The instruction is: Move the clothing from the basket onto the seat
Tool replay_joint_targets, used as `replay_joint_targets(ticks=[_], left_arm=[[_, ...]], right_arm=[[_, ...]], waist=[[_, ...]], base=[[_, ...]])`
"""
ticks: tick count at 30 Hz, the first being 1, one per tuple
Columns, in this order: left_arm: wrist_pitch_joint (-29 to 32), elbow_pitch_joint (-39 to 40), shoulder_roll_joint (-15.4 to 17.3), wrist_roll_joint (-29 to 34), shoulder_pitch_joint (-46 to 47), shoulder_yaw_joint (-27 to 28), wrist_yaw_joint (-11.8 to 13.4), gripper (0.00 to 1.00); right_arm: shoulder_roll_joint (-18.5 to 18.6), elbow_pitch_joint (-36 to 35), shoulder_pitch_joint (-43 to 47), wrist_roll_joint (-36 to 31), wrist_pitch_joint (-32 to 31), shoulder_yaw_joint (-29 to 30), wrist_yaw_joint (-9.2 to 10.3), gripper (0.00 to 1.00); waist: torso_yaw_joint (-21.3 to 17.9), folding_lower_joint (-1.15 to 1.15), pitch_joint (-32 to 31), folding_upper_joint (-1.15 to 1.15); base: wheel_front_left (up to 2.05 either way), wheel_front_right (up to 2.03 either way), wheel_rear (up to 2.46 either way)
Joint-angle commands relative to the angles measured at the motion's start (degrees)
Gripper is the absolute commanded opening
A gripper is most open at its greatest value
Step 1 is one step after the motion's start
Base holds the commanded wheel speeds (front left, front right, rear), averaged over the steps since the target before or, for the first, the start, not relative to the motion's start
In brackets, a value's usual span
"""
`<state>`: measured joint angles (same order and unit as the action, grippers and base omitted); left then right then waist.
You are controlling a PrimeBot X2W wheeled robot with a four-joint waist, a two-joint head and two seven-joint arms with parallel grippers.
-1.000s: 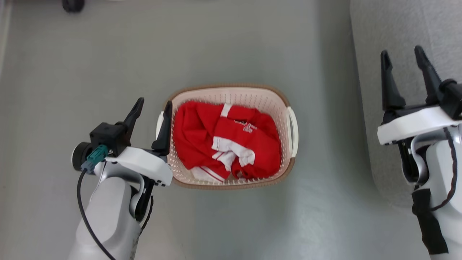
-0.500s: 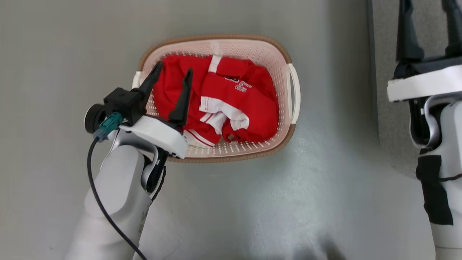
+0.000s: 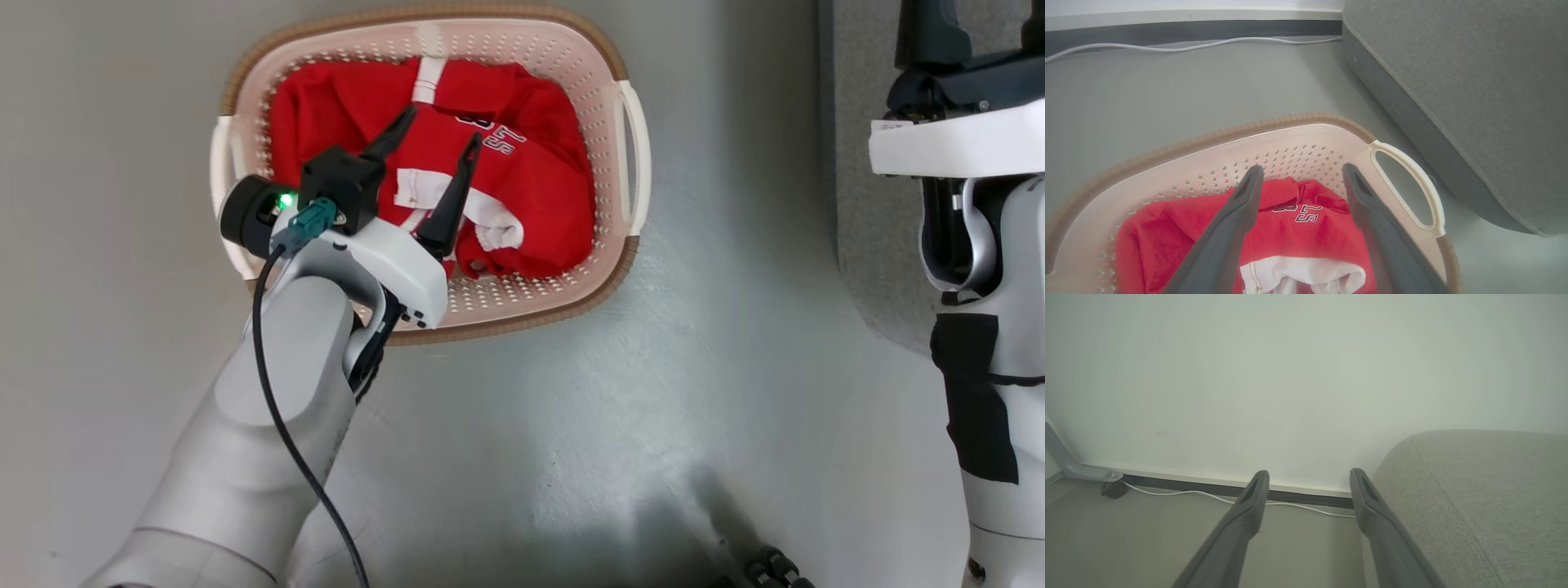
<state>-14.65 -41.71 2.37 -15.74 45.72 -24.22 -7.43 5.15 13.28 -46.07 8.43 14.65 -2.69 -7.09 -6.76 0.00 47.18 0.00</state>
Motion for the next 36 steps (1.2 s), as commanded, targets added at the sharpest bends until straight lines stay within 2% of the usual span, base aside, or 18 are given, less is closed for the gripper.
replay_joint_targets(ticks=[1,13,17,24,29,36], left_arm=[[-0.3,-0.8,1.4,-0.2,1.6,-0.1,-0.1,1.0],[-0.3,-17.1,5.1,-5.1,10.7,-10.2,-0.1,1.0],[0.2,-20.7,6.2,-7.5,12.7,-13.4,-0.1,1.0],[1.9,-22.5,8.6,-11.6,16.2,-19.4,-0.1,1.0],[3.6,-23.7,10.0,-13.9,17.6,-21.5,-0.1,1.0],[7.8,-26.6,10.6,-16.7,19.3,-25.0,-0.1,1.0]], right_arm=[[-0.8,-2.4,-0.1,-0.1,0.3,-1.4,-0.4,1.0],[-2.2,-6.5,-3.1,2.0,0.3,-5.9,-0.4,1.0],[-2.2,-8.3,-3.6,4.5,0.3,-7.0,-0.4,1.0],[-2.3,-10.6,-3.7,8.4,0.3,-7.9,-0.4,1.0],[-2.3,-10.8,-3.1,10.2,0.3,-7.9,-0.4,1.0],[-2.3,-11.0,-1.4,11.2,0.3,-7.0,-0.4,1.0]], waist=[[-1.4,0.0,1.5,0.0],[-7.6,0.0,6.5,0.0],[-9.2,0.0,8.2,0.0],[-12.3,0.0,10.8,0.0],[-13.8,0.0,11.6,0.0],[-14.7,0.0,11.5,0.0]], base=[[0.0,0.0,0.0],[0.0,0.0,0.0],[0.0,0.0,0.0],[0.0,0.0,0.0],[0.0,0.0,0.0],[0.0,0.0,0.0]])
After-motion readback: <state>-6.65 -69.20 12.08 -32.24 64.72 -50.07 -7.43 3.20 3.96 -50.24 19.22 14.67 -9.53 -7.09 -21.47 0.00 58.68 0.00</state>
